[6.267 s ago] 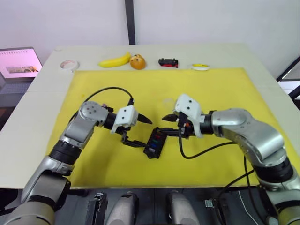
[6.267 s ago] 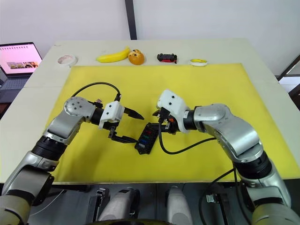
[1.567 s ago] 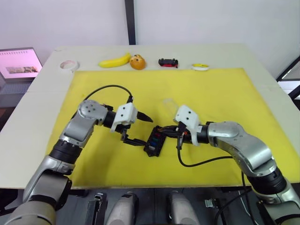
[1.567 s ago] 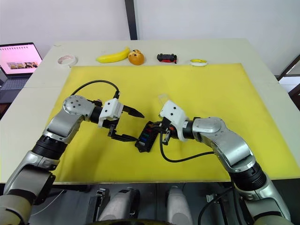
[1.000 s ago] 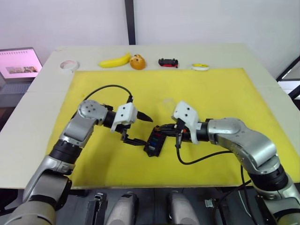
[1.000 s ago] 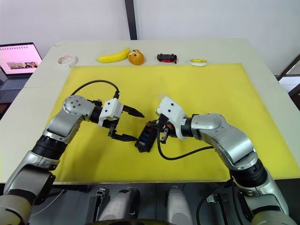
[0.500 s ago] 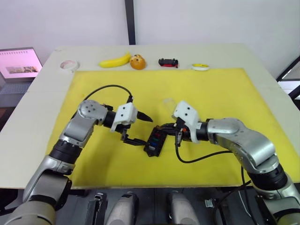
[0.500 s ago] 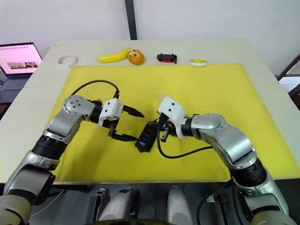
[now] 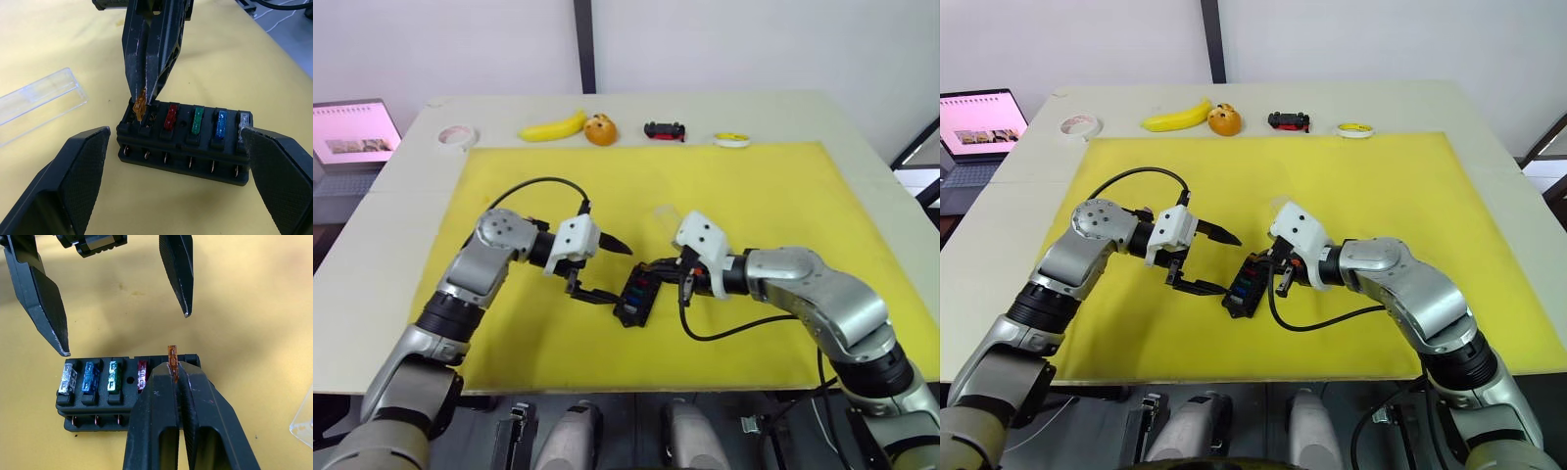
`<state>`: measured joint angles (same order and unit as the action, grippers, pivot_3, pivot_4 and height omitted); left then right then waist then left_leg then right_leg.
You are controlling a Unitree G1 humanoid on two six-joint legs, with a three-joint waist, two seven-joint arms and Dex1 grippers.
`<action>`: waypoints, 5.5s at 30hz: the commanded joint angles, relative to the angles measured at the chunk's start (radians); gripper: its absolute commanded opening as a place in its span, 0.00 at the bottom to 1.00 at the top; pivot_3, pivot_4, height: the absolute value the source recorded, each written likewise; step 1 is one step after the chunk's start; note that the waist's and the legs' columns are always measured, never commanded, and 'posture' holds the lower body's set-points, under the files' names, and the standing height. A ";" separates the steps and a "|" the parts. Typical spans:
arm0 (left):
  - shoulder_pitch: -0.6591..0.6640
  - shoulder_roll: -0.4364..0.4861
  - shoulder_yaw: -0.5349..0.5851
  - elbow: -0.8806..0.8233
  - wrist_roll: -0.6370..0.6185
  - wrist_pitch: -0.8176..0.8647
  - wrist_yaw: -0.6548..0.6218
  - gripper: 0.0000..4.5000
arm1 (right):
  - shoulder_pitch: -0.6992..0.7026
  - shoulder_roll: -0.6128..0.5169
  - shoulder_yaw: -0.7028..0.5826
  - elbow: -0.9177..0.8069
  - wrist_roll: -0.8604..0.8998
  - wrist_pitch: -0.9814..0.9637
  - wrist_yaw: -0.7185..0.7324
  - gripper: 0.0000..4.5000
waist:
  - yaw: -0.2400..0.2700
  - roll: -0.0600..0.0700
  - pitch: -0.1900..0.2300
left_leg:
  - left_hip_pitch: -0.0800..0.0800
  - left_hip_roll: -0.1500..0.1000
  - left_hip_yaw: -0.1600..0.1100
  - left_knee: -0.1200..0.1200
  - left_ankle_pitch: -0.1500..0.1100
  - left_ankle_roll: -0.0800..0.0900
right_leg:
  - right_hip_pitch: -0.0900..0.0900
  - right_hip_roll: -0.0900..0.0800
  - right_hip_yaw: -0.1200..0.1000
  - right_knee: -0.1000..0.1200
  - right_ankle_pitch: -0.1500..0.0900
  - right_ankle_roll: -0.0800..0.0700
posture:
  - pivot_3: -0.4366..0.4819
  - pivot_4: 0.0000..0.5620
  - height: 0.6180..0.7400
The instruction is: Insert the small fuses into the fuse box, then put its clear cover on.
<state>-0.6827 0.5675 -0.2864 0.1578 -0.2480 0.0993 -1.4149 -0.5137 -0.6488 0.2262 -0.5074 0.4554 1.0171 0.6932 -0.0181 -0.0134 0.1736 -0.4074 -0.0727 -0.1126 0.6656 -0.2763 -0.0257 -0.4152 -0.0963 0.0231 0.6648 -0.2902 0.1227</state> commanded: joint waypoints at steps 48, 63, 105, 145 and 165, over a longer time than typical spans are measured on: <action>-0.014 0.002 0.021 -0.010 0.000 -0.018 0.003 1.00 | -0.032 -0.018 0.024 -0.021 -0.013 0.026 -0.026 0.05 | 0.000 0.000 0.000 | 0.000 0.000 0.000 0.000 0.000 0.000 | 0.000 0.000 0.000 0.000 0.000 0.000 | 0.48 0.27 1.00; -0.012 0.001 0.022 -0.010 0.000 -0.021 0.006 1.00 | -0.052 -0.017 0.042 -0.024 -0.016 0.037 -0.019 0.05 | 0.000 0.000 0.000 | 0.000 0.000 0.000 0.000 0.000 0.000 | 0.000 0.000 0.000 0.000 0.000 0.000 | 0.48 0.27 1.00; 0.006 -0.001 0.021 -0.021 -0.001 -0.026 0.030 1.00 | -0.224 -0.082 0.153 -0.010 -0.048 0.168 0.054 0.05 | 0.001 0.000 0.000 | 0.000 0.000 0.000 0.000 0.000 0.000 | -0.001 0.000 0.000 0.000 0.000 0.000 | 0.48 0.27 1.00; 0.015 -0.012 0.019 -0.025 -0.001 -0.032 0.045 1.00 | -0.269 -0.070 0.175 0.017 -0.047 0.218 0.054 0.05 | 0.001 0.000 0.000 | -0.001 0.000 0.000 0.000 0.000 0.000 | -0.001 0.000 0.000 0.000 0.000 0.000 | 0.48 0.27 1.00; 0.017 -0.002 0.018 -0.029 -0.004 -0.033 0.030 1.00 | -0.076 -0.010 -0.094 -0.001 0.055 -0.019 0.088 0.49 | 0.002 0.000 0.000 | -0.001 0.000 0.000 0.000 0.000 0.000 | -0.001 0.000 0.000 0.000 0.000 0.000 | 0.48 0.27 1.00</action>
<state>-0.6678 0.5591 -0.2866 0.1555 -0.2464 0.0723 -1.3796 -0.6241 -0.6898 0.1991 -0.5067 0.4837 1.0785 0.7766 -0.0158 -0.0137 0.1735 -0.4082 -0.0727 -0.1124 0.6656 -0.2764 -0.0255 -0.4162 -0.0965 0.0230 0.6648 -0.2902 0.1227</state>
